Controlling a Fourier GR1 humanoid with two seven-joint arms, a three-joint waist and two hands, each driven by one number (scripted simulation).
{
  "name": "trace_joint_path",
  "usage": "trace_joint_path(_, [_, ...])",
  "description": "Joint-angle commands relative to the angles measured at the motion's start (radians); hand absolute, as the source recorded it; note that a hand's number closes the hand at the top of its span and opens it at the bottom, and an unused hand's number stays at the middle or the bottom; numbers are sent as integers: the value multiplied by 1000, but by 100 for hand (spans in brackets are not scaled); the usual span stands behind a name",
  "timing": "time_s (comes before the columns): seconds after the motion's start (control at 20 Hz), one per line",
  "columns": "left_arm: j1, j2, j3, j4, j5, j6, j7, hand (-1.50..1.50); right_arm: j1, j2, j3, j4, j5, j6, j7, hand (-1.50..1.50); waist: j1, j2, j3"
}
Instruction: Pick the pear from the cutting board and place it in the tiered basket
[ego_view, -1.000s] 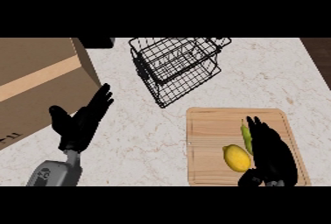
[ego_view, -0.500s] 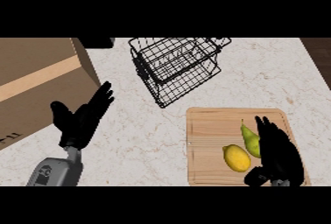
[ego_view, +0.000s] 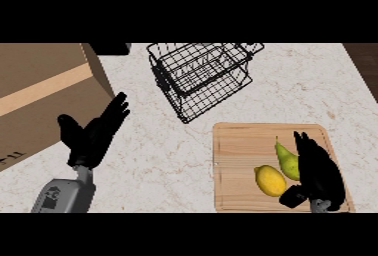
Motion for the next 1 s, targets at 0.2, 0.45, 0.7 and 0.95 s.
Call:
trace_joint_path(0.2, [-20,-29,14,17,-57,1,-5,0,-28,73,-68,123,51,-30,-74,-150,0,0,0])
trace_joint_path(0.45, [-69,-17,61,87,-30,-44,-17,0,-38,72,-124,282,50,-104,-208,-150,0,1,0])
trace_joint_path(0.7, [-13,-47,37,5,-46,-31,8,0,-99,94,-170,390,61,-129,-269,-150,3,0,0])
trace_joint_path(0.95, [15,-43,27,-31,-50,-31,39,0,-76,127,-122,344,24,-72,-306,150,5,-1,0])
